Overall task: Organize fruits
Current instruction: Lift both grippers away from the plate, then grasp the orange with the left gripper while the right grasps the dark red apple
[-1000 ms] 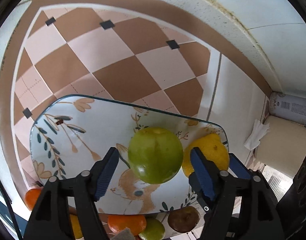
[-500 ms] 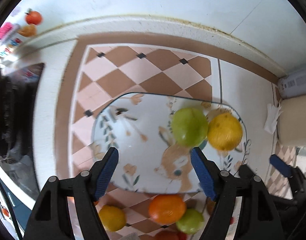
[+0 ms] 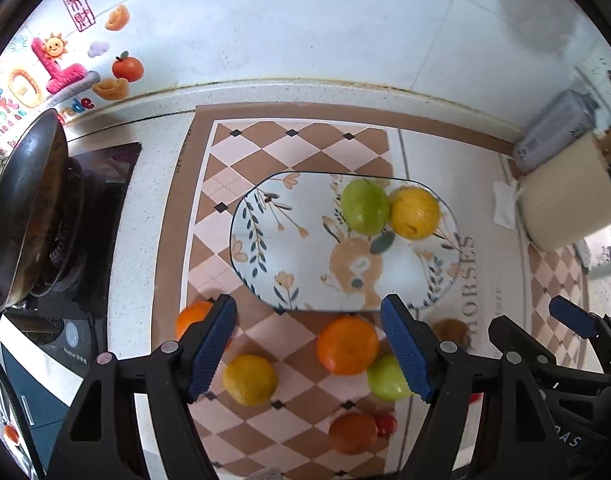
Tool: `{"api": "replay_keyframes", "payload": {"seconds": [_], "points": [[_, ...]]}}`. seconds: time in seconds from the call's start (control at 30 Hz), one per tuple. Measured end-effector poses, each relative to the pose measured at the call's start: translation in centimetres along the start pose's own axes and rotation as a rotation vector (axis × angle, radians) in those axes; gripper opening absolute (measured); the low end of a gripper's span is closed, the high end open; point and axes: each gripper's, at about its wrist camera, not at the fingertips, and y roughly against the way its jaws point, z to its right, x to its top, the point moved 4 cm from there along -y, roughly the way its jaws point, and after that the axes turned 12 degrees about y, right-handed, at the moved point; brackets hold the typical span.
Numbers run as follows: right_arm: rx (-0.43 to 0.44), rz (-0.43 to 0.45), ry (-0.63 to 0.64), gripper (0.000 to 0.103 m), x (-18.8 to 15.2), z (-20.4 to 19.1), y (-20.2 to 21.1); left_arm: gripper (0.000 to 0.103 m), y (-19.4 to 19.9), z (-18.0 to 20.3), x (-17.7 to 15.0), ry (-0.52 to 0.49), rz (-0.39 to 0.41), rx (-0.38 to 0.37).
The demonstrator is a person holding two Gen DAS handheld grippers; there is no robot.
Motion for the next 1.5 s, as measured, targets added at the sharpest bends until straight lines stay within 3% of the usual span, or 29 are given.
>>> {"api": "replay_keyframes", "payload": {"seconds": [0.57,0.93,1.03,1.1,1.33,1.5], "points": [[0.031,0.15,-0.007,0.093,-4.8,-1.7,11.4,0.073,9.8,-0.3,-4.7,-0.056,0.13,-0.062],[0.062,0.169,-0.007,0.093,-5.7,-2.3,13.0,0.073,13.0,-0.1,-5.4,-0.066,0.175,-0.089],[0.076,0.165,-0.018,0.093,-5.5,-1.8,12.2,0.074,12.7,-0.1,-5.2,-0.064,0.175,-0.083],[0.083,0.164,-0.037,0.093,-5.3,-1.2,11.4,0.1,11.8,0.0,-4.8,-0.07,0.168,-0.06],[0.047,0.116,-0.131,0.093,-4.9,2.8,6.1,0.1,6.6,-0.9,-3.3,-0.043,0.117,0.026],[0.058,0.006,-0.17,0.093,-4.6,5.0,-0.4,0.1,0.0,-1.8,-2.2,0.012,-0.029,0.047]]}}
